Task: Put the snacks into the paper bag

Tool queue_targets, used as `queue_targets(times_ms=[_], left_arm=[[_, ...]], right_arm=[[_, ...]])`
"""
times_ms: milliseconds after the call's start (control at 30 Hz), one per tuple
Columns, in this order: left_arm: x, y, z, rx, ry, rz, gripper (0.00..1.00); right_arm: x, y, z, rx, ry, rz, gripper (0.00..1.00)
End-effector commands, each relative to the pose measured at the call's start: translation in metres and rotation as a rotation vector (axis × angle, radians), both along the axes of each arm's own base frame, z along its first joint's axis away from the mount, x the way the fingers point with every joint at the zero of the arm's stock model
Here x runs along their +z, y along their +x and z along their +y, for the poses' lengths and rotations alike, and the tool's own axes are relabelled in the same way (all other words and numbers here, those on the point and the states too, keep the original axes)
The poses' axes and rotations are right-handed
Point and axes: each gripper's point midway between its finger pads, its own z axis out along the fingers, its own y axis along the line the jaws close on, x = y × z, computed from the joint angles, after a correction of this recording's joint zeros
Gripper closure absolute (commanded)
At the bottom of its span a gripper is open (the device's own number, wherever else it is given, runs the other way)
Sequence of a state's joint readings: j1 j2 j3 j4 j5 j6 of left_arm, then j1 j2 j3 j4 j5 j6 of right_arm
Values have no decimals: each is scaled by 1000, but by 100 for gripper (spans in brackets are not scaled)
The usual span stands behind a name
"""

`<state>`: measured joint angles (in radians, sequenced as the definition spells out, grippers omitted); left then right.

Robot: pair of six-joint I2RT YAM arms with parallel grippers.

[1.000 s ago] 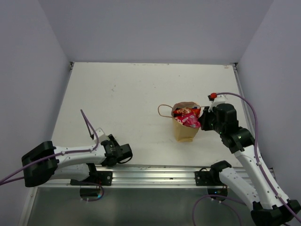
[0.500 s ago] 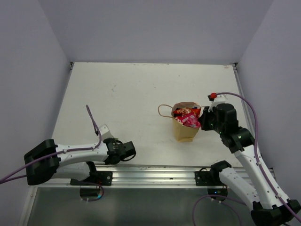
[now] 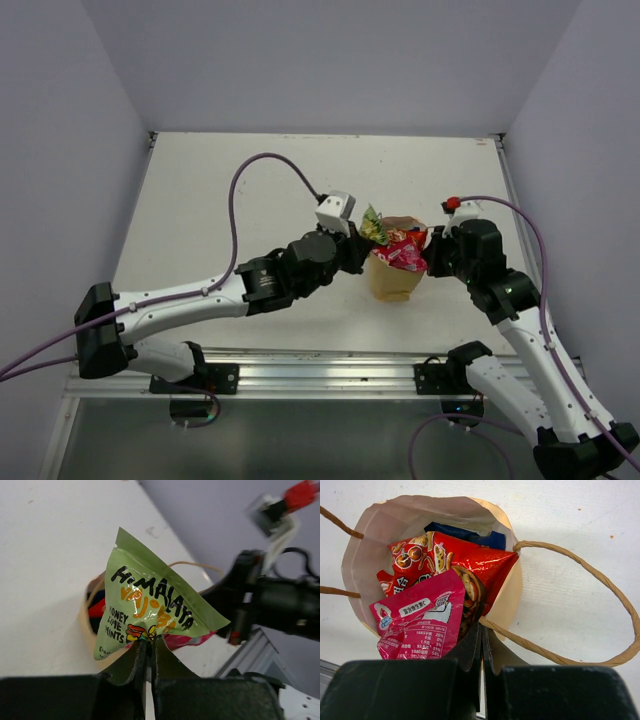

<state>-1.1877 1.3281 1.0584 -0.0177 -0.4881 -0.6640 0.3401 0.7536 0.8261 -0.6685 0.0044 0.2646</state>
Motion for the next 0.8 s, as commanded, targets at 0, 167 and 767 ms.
queue_targets(times_ms=[0,167,767], left_arm=[[93,-27,-69,-363,-148,-275,100],[87,-28,-107,-478,-166,-259,100],[-39,46,-96,-288,22,38,100]], right_arm=[[-6,-2,6,26,9,28,100],[-4,-3,4,22,8,18,100],[-5,-3,4,23,7,21,100]])
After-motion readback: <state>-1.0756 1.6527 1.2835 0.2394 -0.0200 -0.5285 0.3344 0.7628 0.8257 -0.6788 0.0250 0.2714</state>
